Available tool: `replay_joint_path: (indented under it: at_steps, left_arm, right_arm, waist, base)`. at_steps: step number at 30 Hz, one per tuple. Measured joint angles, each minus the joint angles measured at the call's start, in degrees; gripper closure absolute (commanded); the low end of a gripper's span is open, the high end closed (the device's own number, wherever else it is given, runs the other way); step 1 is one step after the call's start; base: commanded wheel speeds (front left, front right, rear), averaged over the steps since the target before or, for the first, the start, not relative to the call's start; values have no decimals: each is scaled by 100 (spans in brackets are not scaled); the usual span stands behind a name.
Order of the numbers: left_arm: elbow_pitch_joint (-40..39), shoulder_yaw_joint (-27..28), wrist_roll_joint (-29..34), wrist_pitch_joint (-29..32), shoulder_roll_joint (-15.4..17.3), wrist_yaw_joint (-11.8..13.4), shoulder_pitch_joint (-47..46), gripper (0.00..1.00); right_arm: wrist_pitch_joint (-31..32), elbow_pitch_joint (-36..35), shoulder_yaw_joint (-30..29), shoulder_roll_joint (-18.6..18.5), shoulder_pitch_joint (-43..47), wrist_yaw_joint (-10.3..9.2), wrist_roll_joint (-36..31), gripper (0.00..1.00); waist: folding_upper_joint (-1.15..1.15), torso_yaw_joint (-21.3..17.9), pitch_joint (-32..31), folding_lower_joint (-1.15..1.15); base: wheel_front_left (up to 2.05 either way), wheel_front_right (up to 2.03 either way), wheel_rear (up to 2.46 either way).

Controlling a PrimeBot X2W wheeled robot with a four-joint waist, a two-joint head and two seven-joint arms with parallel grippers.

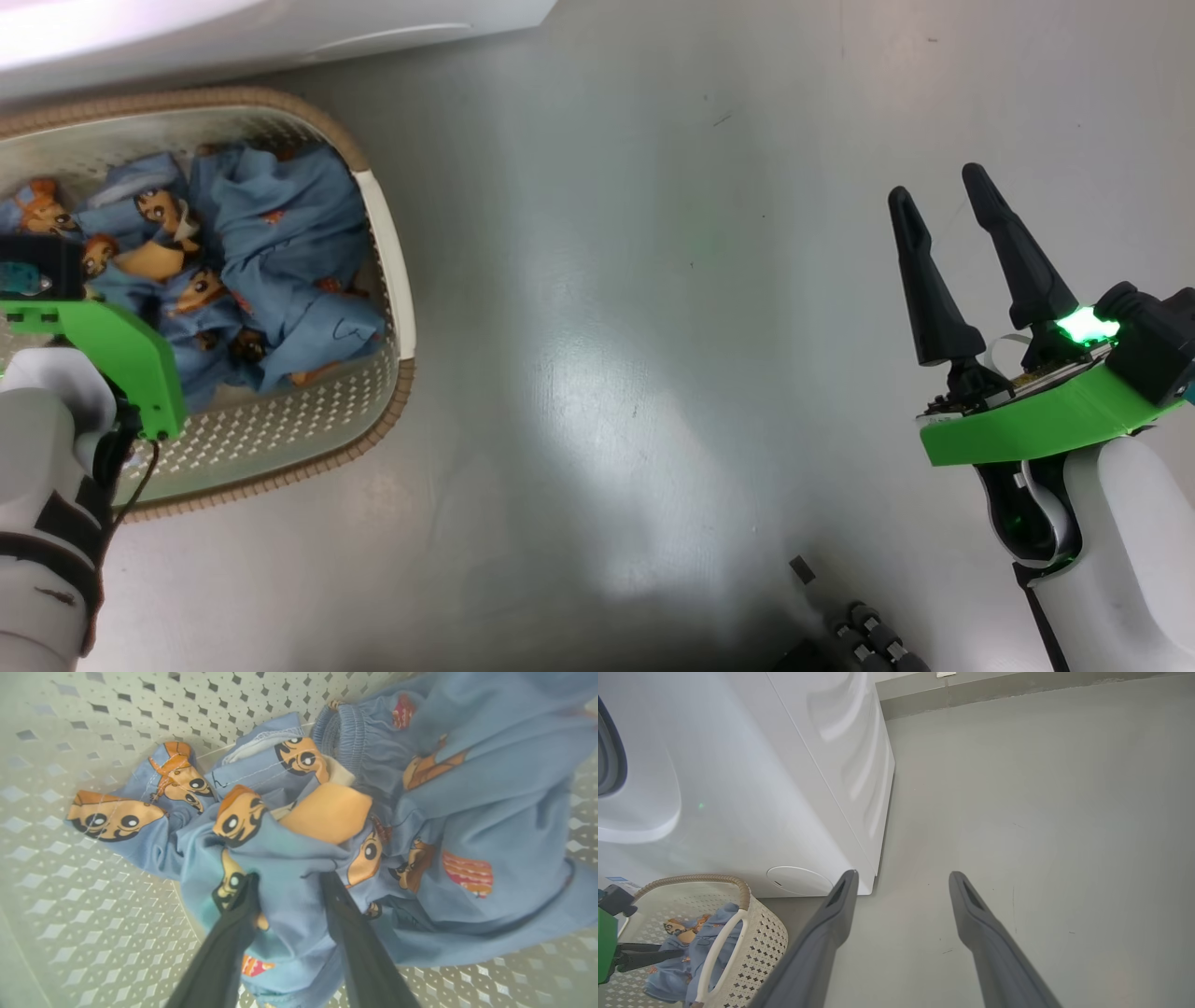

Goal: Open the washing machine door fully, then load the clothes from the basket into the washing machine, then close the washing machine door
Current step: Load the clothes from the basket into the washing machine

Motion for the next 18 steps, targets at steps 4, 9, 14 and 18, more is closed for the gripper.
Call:
replay_joint_path:
  at_steps: [4, 9, 14, 18]
  left_arm:
    - [10, 22, -110, -55, -37, 0, 2, 100]
    - [12, 162, -333, -253, -188, -1, 47, 100]
    - [14, 402, -688, -624, -383, -1, 270, 100]
    - [16, 487, -883, -944, -510, -2, 506, 100]
  right_arm:
    - [0, 16, -8, 0, 0, 0, -1, 0]
    - [0, 37, -21, -2, 1, 0, -2, 0]
    - [0, 122, -40, -24, 24, 0, -1, 0]
    - [0, 232, -45, -76, 114, 0, -1, 0]
  waist:
    - [0, 16, -55, 0]
    - [0, 75, -227, 0]
    - [0, 169, -494, 0]
    - [0, 252, -774, 0]
  base:
    - [0, 0, 0]
    - [0, 0, 0]
    - [0, 0, 0]
    - [0, 0, 0]
